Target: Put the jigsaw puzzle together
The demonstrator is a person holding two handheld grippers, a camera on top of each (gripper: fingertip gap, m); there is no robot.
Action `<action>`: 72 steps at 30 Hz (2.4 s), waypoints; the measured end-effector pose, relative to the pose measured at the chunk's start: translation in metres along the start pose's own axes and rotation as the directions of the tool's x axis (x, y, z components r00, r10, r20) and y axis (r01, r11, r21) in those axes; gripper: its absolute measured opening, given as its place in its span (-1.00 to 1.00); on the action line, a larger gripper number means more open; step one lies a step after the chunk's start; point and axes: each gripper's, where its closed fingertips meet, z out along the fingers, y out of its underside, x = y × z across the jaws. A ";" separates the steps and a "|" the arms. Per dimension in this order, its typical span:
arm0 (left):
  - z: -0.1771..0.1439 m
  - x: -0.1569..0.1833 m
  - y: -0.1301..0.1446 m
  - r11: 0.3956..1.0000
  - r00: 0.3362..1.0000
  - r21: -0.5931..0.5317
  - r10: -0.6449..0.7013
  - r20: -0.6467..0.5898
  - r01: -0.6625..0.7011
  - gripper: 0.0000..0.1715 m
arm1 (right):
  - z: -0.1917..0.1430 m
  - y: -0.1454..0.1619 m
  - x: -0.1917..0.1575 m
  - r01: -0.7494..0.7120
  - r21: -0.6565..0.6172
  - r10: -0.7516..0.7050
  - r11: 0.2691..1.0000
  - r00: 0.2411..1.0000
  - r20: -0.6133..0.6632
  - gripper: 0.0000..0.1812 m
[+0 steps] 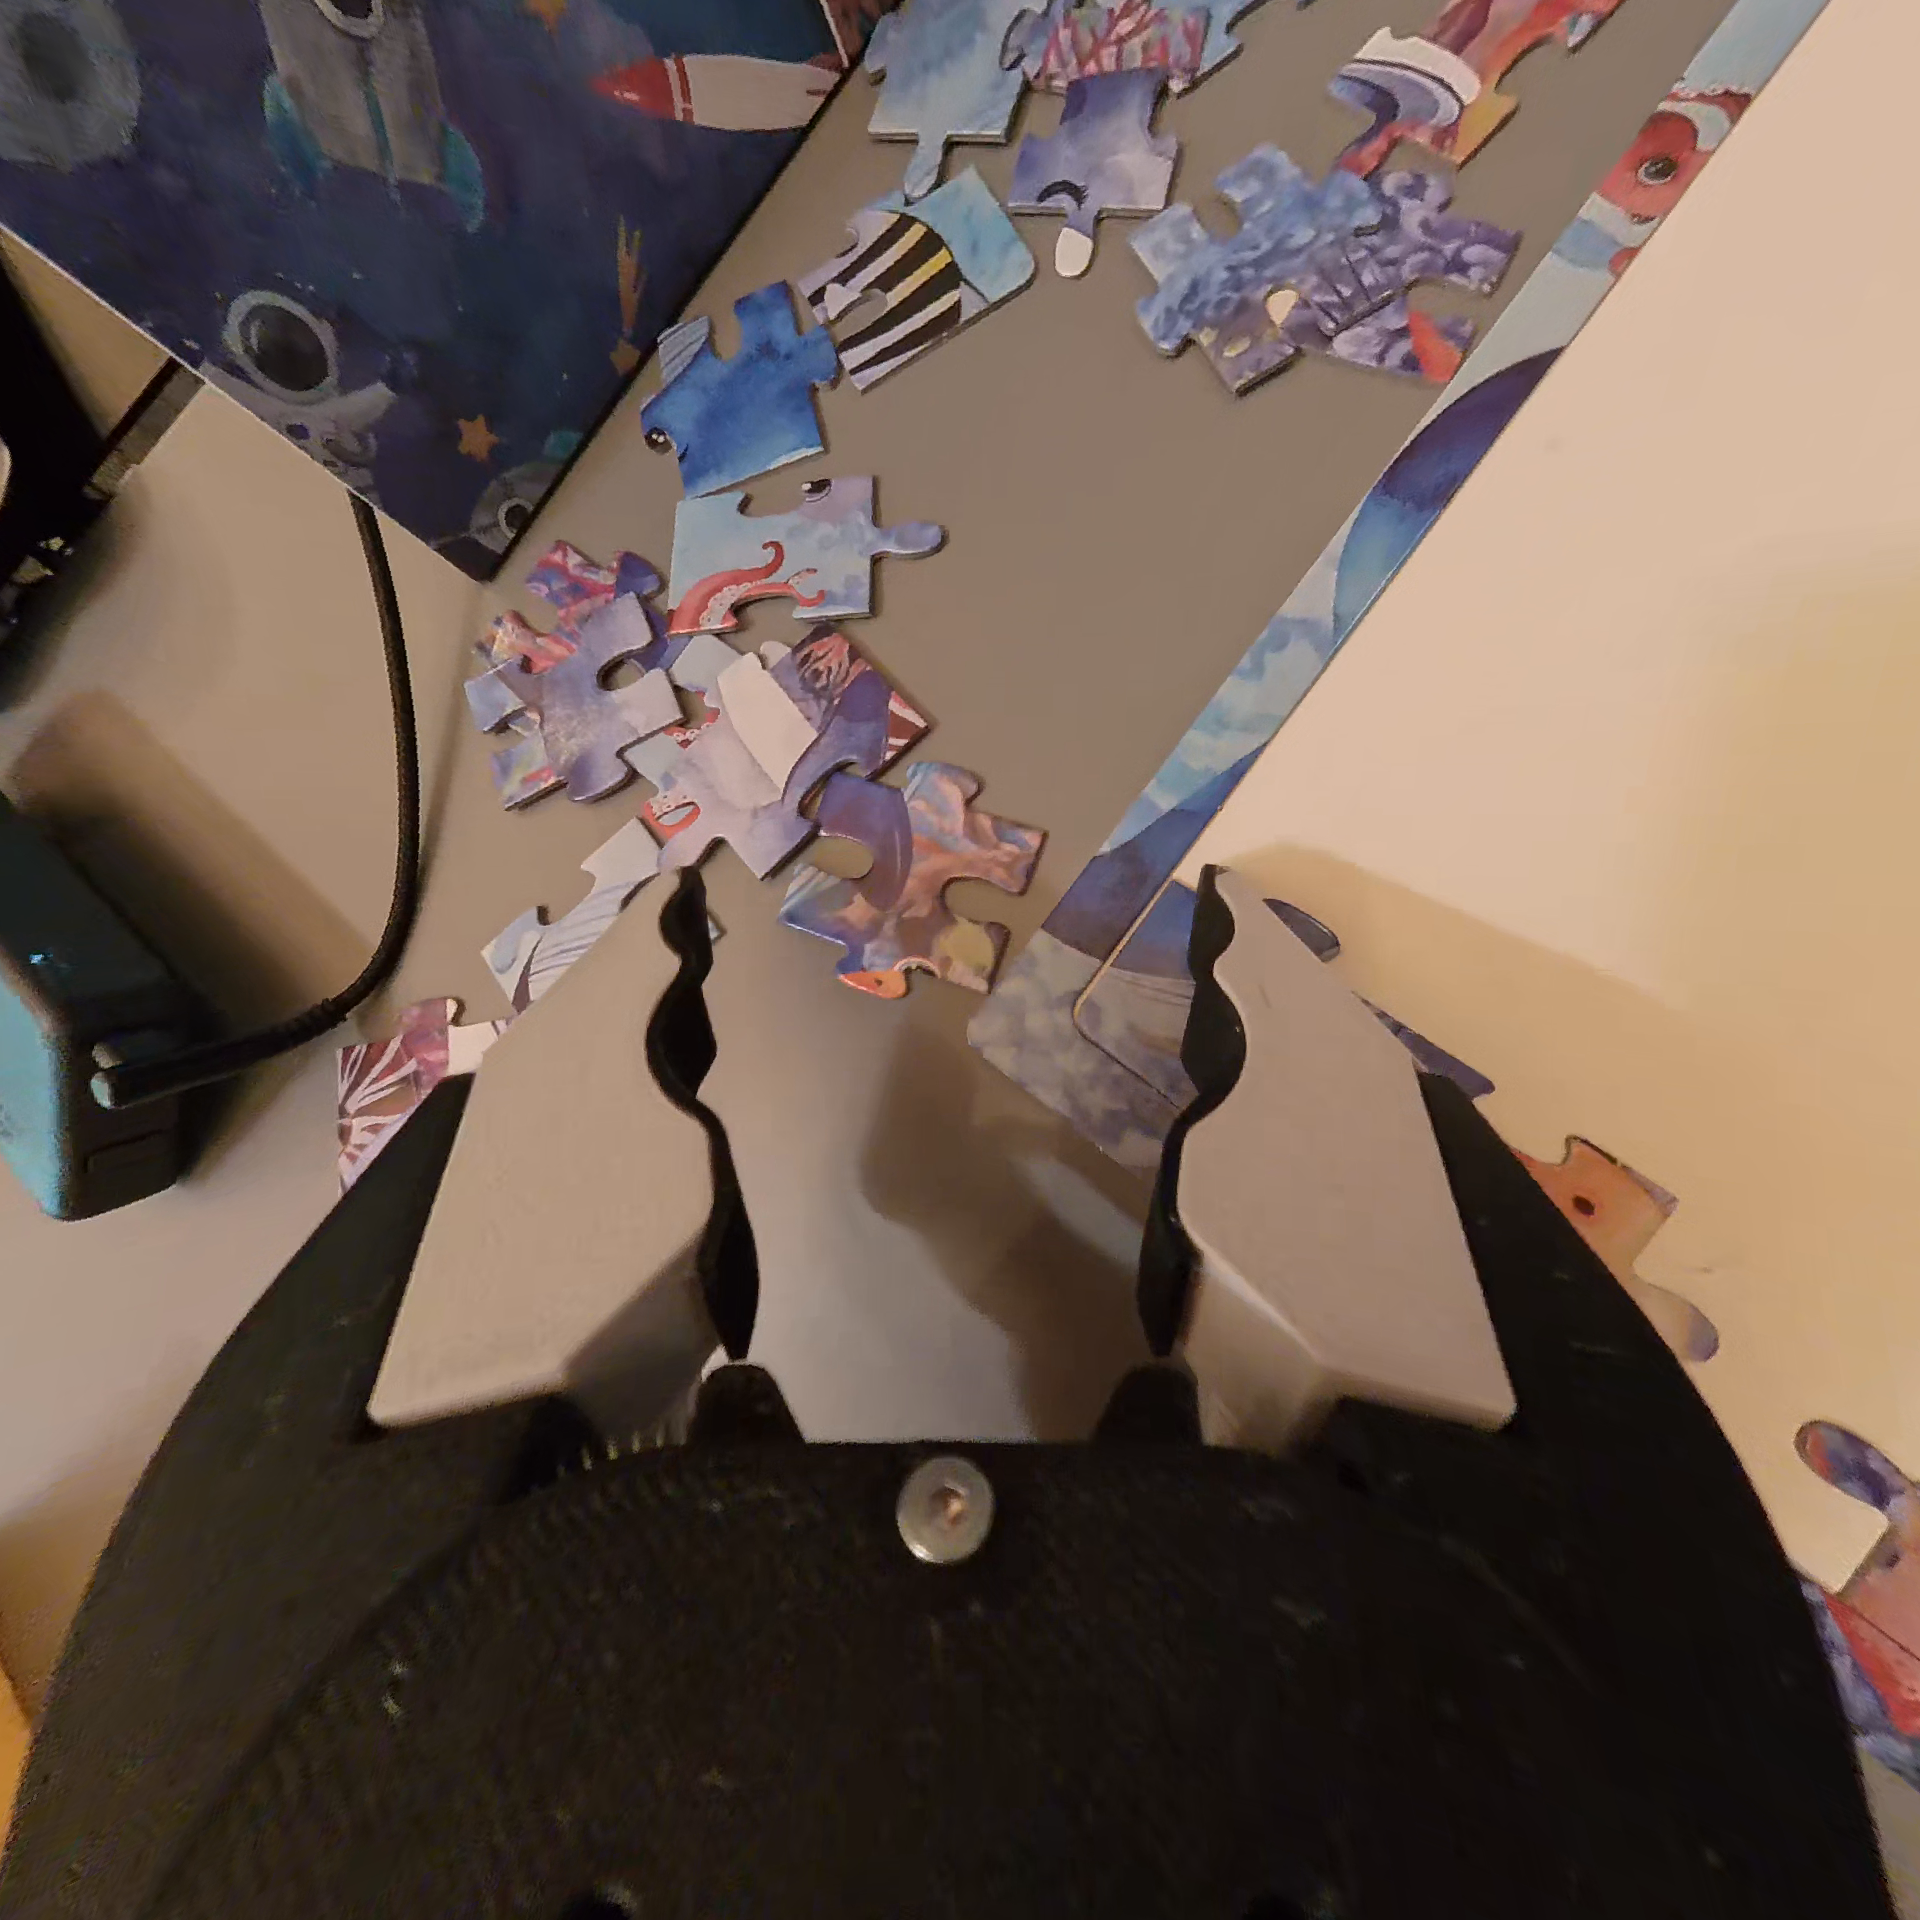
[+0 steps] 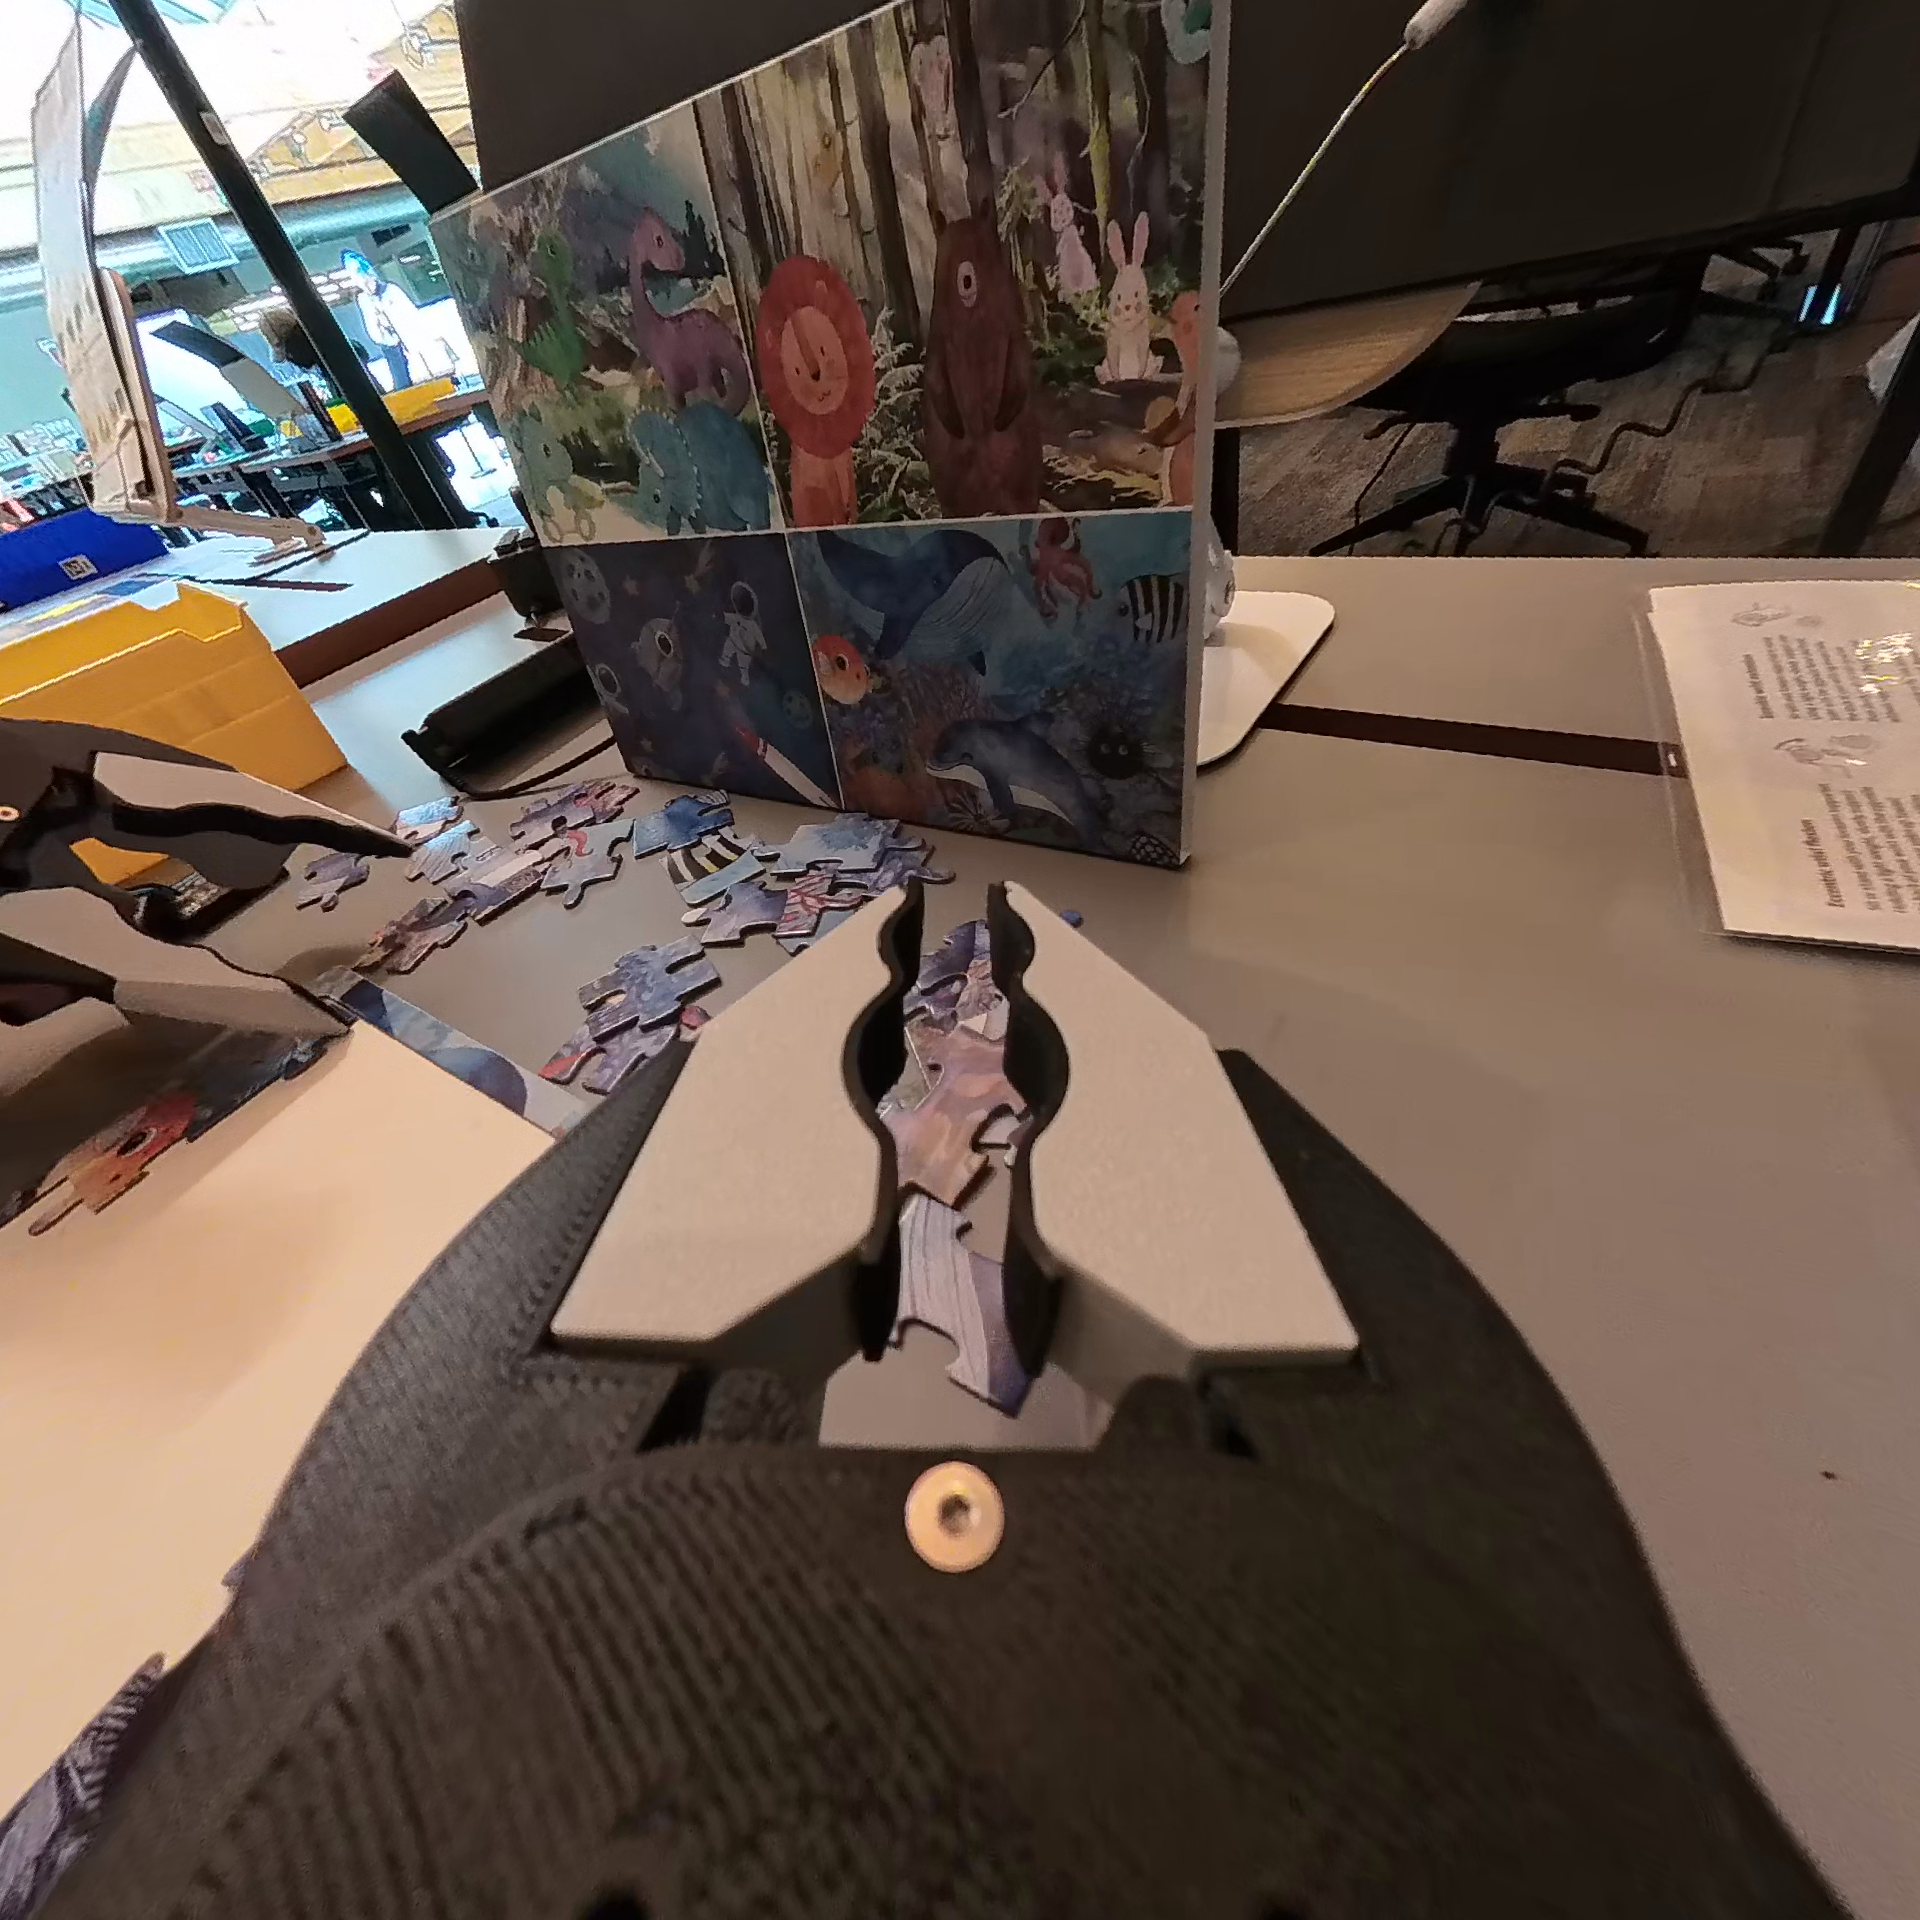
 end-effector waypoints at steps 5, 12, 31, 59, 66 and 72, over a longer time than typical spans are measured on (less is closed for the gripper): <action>-0.004 -0.001 -0.007 0.999 1.000 0.042 0.007 0.009 -0.007 0.04 | 0.000 -0.001 -0.001 0.005 0.002 -0.005 1.000 1.000 0.001 -0.88; -0.017 0.018 -0.022 0.990 0.989 0.138 0.034 -0.140 -0.014 0.05 | 0.000 -0.001 -0.002 0.003 0.003 -0.003 1.000 1.000 0.004 -0.88; -0.020 0.044 0.014 0.976 0.952 -0.032 0.201 -0.232 -0.214 0.35 | 0.000 0.000 -0.001 0.003 -0.001 -0.003 1.000 1.000 0.002 -0.88; -0.080 -0.033 -0.057 0.897 0.990 0.422 -0.097 -0.104 0.132 0.07 | -0.001 -0.003 -0.003 0.005 0.007 -0.005 1.000 1.000 0.005 -0.88; -0.085 -0.087 -0.043 0.818 0.944 0.487 -0.328 -0.042 0.306 -0.18 | -0.002 -0.006 -0.004 0.006 0.020 -0.006 1.000 1.000 0.008 -0.88; -0.087 -0.122 -0.026 0.775 0.886 0.504 -0.463 0.043 0.380 -0.48 | -0.001 -0.004 -0.005 0.003 0.013 -0.003 1.000 1.000 0.013 -0.88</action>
